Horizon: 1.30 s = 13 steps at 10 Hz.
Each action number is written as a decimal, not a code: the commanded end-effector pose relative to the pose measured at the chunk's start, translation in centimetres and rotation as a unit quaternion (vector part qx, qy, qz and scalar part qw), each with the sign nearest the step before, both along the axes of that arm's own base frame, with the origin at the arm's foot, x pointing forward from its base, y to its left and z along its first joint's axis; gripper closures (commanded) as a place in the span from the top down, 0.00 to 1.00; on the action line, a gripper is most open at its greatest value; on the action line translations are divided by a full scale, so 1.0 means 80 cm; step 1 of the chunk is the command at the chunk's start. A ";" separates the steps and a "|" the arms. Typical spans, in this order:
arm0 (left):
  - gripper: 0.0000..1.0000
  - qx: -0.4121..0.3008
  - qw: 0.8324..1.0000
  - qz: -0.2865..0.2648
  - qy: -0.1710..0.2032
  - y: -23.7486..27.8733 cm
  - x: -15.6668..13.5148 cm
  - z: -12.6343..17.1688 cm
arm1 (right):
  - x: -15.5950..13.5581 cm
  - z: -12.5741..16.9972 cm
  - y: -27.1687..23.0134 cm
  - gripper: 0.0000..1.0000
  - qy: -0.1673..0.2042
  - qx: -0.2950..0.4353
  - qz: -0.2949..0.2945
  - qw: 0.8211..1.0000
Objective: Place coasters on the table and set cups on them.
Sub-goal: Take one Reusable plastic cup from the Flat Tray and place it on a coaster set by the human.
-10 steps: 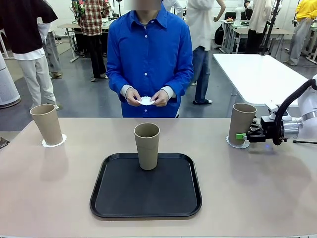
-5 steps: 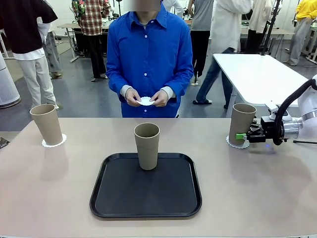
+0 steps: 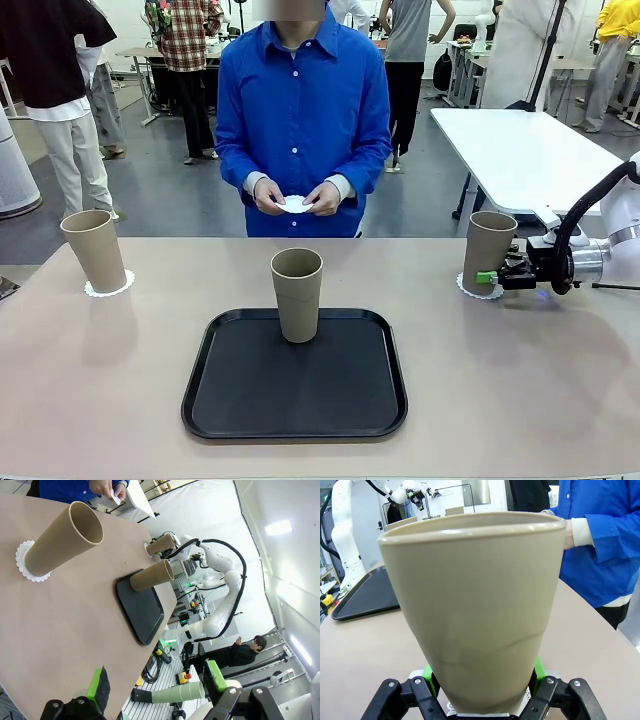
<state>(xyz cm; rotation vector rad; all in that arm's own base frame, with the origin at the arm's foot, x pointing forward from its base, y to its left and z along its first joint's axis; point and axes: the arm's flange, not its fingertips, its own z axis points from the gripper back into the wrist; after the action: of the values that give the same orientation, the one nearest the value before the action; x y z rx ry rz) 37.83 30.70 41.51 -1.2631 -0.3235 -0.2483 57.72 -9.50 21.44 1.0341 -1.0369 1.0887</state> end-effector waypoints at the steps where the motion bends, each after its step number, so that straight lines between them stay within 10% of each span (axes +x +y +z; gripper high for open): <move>1: 1.00 0.002 1.000 0.001 0.003 0.001 -0.001 0.003 | 0.010 -0.005 -0.003 0.81 -0.002 -0.003 0.000 1.000; 3: 1.00 0.002 1.000 0.001 0.003 0.001 -0.001 0.003 | 0.010 -0.008 -0.004 0.83 0.001 -0.004 0.000 1.000; 4: 1.00 0.002 1.000 0.001 0.003 0.001 -0.001 0.003 | 0.010 -0.008 -0.004 1.00 0.004 -0.004 0.000 1.000; 13: 1.00 0.002 1.000 0.001 0.003 0.001 -0.001 0.003 | 0.012 -0.008 -0.005 1.00 -0.004 -0.003 -0.001 1.000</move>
<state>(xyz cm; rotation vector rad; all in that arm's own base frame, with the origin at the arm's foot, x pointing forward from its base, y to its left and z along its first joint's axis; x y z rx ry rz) 37.83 30.70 41.51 -1.2631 -0.3235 -0.2483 57.88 -9.71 20.89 1.0326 -1.0322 1.0847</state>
